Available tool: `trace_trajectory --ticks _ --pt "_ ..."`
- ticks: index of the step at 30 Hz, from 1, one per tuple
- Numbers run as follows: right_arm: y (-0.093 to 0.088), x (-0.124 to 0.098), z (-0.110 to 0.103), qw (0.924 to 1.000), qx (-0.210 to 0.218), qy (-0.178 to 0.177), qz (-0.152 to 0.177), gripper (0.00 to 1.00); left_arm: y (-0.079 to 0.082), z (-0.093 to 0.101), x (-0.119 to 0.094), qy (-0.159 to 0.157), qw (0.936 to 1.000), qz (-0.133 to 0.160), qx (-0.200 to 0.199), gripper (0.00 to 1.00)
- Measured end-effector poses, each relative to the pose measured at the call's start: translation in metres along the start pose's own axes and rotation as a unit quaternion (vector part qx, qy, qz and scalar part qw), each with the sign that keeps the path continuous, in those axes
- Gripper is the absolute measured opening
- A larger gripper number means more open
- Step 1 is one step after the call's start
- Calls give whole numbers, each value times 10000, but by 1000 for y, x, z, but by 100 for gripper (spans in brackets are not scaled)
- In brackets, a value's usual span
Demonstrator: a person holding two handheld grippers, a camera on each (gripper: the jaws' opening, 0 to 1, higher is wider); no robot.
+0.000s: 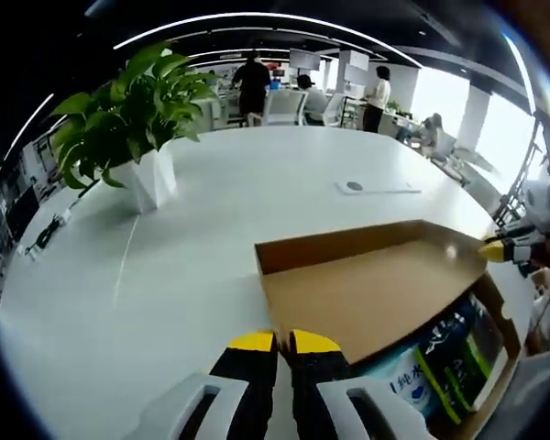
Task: Operate the shoe box by opening the lid, removing the specified soft item, and placing it in the target area until the item is outside and the box remains undamaged.
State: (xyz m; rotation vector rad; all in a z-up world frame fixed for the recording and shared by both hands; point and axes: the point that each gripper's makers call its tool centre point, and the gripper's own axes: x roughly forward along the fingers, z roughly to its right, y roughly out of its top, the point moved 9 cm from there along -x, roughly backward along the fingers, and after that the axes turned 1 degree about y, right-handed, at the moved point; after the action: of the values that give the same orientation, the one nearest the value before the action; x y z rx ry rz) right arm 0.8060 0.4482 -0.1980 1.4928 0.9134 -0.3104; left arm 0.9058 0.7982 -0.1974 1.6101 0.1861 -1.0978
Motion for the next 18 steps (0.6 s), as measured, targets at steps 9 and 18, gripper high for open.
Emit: trace_trajectory --ticks 9,18 --pt "-4 -7 -5 9996 -156 204 115 36 0 2 -2 8 10000 -9 42 5" --pt "-14 -24 -13 9962 -628 568 226 59 0 4 -6 -15 9998 6 192 8"
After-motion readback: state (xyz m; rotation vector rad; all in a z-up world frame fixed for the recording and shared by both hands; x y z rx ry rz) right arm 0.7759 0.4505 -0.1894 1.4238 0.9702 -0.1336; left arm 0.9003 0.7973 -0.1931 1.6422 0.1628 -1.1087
